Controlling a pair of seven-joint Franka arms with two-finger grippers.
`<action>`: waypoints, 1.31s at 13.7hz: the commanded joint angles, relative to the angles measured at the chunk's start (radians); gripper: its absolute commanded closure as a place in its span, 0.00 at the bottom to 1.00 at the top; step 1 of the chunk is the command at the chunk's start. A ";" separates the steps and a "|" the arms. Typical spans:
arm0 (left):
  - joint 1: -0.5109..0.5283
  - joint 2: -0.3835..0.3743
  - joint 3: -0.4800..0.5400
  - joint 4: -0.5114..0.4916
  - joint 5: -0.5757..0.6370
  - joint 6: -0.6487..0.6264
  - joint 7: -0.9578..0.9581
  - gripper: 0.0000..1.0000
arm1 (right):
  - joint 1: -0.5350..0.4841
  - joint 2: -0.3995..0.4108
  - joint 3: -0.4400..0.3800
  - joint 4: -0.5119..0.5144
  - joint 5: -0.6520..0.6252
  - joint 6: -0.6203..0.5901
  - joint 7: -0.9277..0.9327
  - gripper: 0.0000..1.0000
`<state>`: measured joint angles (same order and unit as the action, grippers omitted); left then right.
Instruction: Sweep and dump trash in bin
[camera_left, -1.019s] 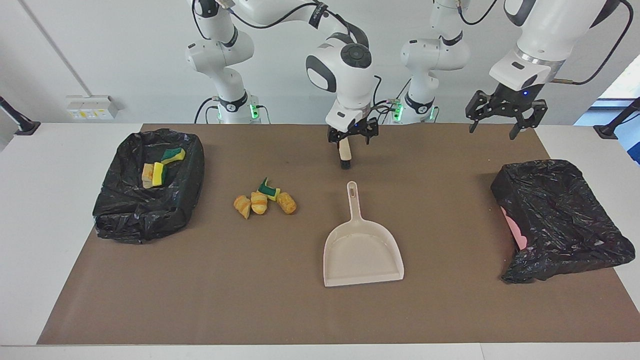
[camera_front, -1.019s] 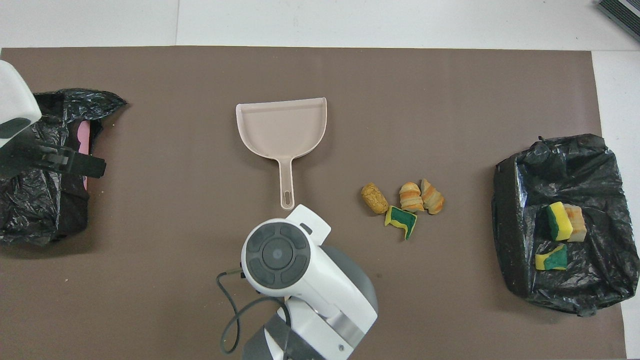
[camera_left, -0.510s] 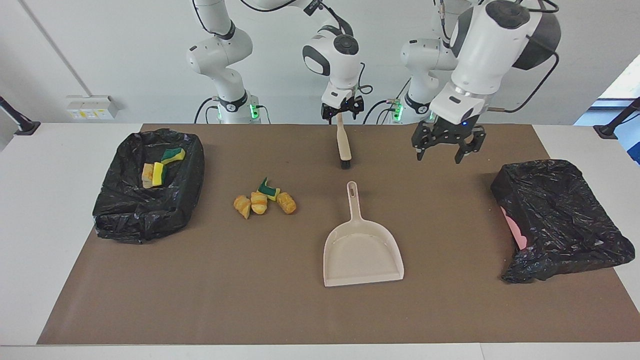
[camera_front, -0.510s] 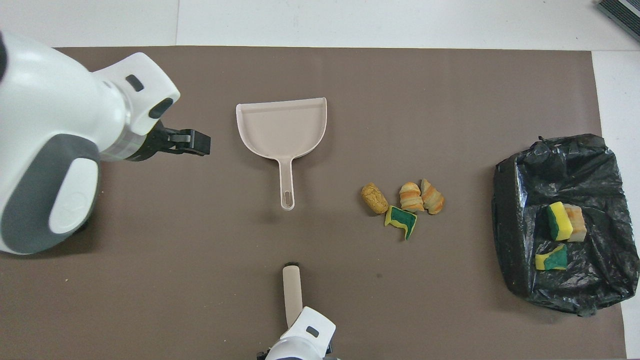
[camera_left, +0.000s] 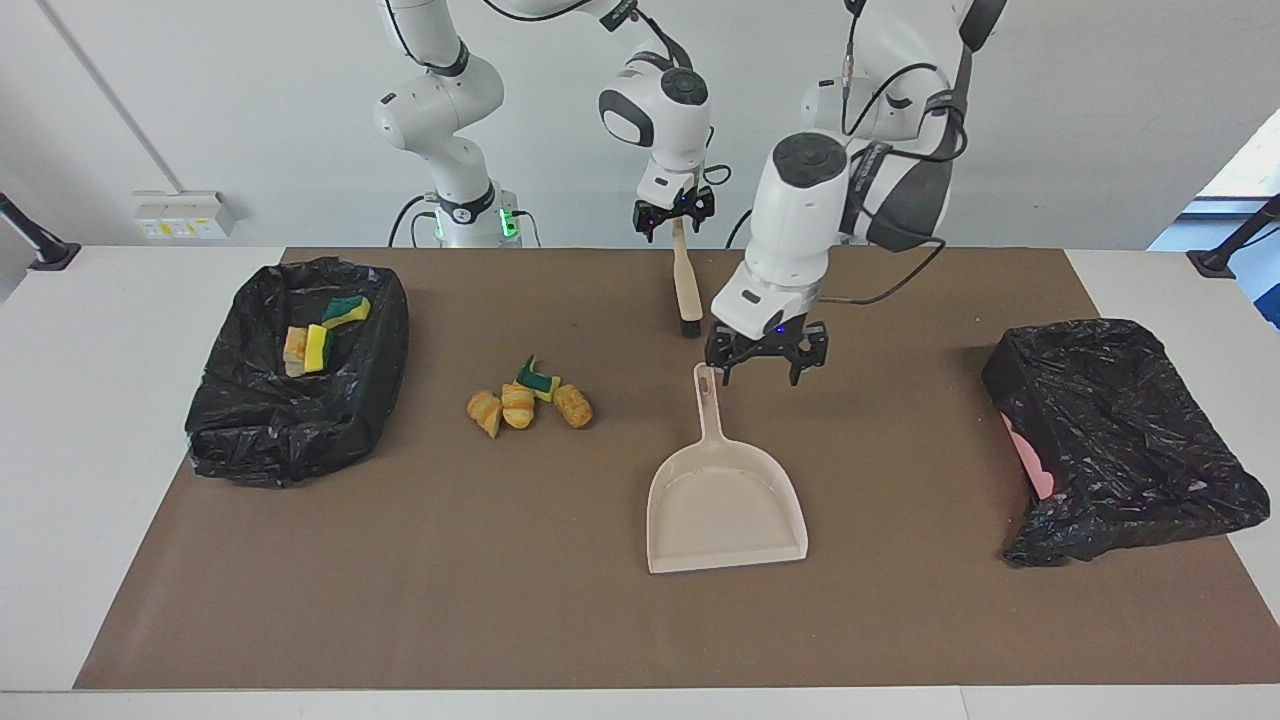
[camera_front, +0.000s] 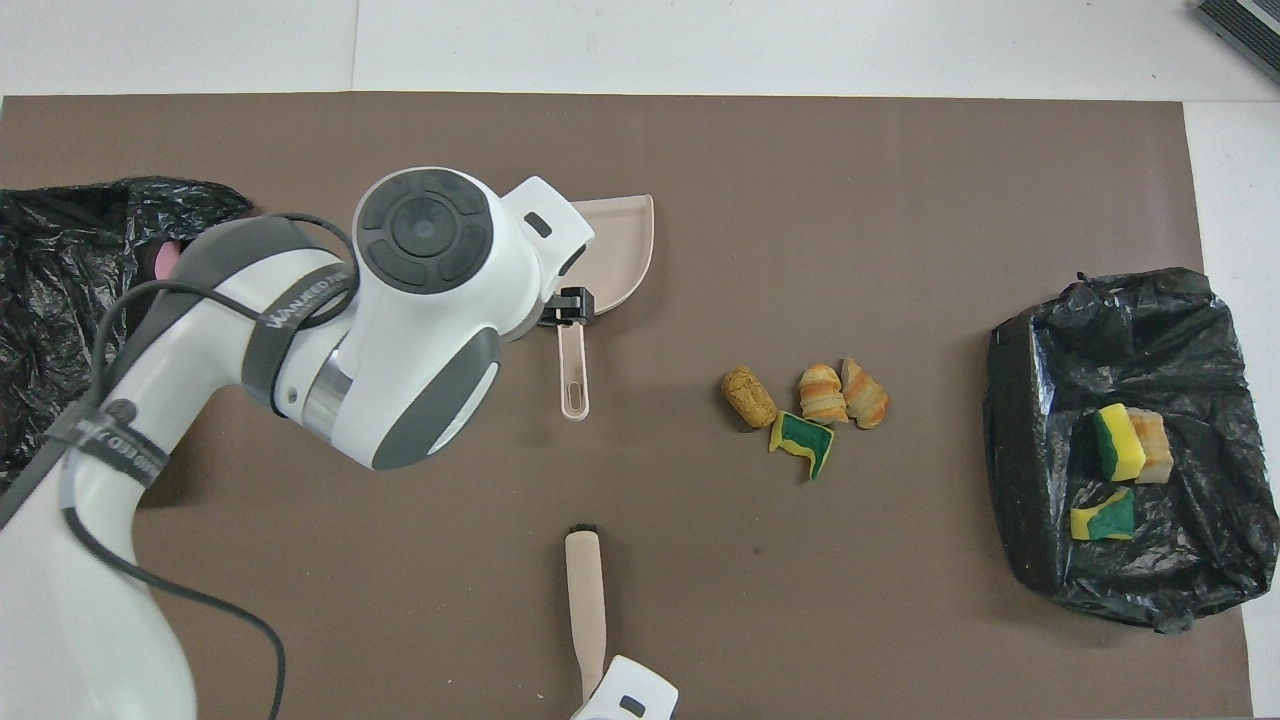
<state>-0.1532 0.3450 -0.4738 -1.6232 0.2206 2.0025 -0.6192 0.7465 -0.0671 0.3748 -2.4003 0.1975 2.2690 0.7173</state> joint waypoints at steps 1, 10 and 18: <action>0.000 0.023 -0.002 -0.034 0.025 0.068 -0.042 0.00 | 0.013 -0.028 -0.004 -0.033 0.030 0.009 0.004 0.29; -0.025 0.117 -0.014 -0.119 0.092 0.228 -0.122 0.00 | -0.036 -0.020 -0.011 0.025 0.030 -0.121 -0.078 1.00; -0.016 0.114 -0.011 -0.110 0.102 0.226 -0.109 0.66 | -0.330 -0.263 -0.019 0.090 0.017 -0.531 -0.269 1.00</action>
<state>-0.1738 0.4750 -0.4869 -1.7222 0.2968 2.2206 -0.7199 0.4824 -0.2836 0.3508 -2.3219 0.1986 1.7892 0.4856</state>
